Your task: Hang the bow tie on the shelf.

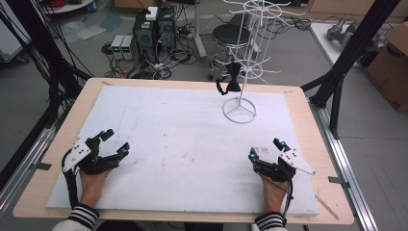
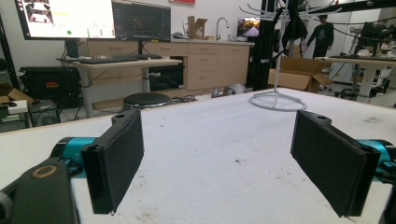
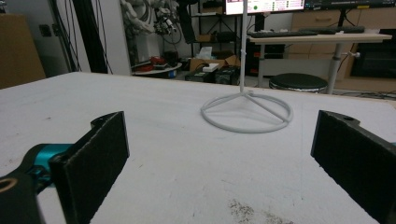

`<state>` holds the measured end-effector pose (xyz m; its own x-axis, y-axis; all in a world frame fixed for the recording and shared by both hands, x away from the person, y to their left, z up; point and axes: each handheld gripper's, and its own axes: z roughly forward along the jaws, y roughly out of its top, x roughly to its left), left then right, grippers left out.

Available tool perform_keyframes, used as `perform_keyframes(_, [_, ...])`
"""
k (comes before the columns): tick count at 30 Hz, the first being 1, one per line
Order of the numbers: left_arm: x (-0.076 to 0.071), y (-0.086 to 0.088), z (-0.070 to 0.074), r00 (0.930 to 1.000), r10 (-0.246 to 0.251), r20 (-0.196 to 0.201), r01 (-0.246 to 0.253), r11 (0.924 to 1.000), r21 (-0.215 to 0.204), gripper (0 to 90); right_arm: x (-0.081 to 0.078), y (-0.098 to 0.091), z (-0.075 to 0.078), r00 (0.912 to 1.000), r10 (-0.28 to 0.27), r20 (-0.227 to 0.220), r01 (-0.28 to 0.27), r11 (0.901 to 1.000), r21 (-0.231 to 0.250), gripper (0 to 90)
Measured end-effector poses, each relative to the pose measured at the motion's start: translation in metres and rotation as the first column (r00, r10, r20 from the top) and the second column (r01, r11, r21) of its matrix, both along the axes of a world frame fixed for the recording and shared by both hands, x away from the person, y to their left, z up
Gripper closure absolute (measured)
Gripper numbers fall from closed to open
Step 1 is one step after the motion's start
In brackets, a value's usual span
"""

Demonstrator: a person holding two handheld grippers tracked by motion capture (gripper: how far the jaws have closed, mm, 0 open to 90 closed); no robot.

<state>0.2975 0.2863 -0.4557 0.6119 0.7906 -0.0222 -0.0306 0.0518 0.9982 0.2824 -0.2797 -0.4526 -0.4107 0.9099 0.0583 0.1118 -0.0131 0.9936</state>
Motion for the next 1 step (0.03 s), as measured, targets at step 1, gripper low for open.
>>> perform_keyframes(1, [0.0002,0.0003,-0.0001,1.0,0.0,0.0,0.0,1.0,-0.001,17.6,-0.0001,0.0002,0.0001,1.0,0.0,0.0,0.0,1.0,-0.001,3.2])
